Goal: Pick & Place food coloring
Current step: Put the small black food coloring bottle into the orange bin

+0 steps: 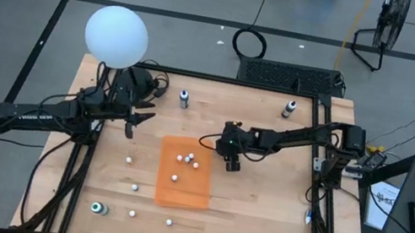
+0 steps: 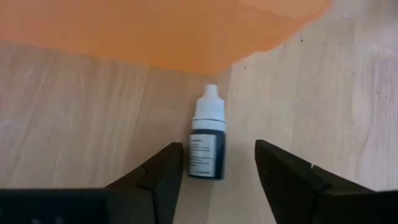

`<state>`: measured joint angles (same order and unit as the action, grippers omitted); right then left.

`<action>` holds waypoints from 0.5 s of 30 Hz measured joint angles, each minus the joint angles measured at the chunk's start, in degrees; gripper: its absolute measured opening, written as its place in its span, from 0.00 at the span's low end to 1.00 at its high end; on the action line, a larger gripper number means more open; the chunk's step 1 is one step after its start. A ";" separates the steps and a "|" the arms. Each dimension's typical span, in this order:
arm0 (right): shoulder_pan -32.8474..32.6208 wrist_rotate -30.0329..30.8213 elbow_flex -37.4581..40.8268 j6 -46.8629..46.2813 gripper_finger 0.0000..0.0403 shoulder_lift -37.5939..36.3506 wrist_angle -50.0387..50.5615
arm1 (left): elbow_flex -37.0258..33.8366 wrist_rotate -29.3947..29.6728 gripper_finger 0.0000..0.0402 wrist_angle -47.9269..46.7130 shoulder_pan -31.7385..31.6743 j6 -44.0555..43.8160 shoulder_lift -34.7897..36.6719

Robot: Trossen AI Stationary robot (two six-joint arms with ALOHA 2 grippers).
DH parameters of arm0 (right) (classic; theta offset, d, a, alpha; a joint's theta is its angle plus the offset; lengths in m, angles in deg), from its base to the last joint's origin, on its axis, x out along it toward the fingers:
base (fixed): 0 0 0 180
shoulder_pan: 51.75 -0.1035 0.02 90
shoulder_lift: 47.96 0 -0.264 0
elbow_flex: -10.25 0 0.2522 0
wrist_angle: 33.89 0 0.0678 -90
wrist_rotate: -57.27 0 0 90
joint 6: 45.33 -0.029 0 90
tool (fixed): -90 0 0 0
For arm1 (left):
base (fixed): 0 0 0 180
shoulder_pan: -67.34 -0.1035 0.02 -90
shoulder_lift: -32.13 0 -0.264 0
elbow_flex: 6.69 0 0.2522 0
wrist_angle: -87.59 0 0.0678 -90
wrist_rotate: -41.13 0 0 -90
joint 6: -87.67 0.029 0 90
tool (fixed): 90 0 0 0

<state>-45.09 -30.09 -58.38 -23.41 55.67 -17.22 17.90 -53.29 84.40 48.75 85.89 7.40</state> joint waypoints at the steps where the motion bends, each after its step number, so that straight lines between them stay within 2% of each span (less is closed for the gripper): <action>1: -0.01 0.00 0.00 -0.11 0.43 0.00 0.37 | 0.00 0.00 0.40 0.00 -0.01 0.00 0.00; 7: 0.06 -4.04 0.00 -3.36 0.29 0.00 1.63 | 0.02 0.01 0.40 0.00 -0.02 0.00 0.00; 15: -0.05 -4.18 0.02 -3.63 0.11 -0.12 1.66 | 0.04 -0.02 0.40 0.64 0.00 0.00 0.00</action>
<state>-45.14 -34.27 -58.36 -27.04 55.55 -15.56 17.95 -53.31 85.04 48.75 85.89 7.40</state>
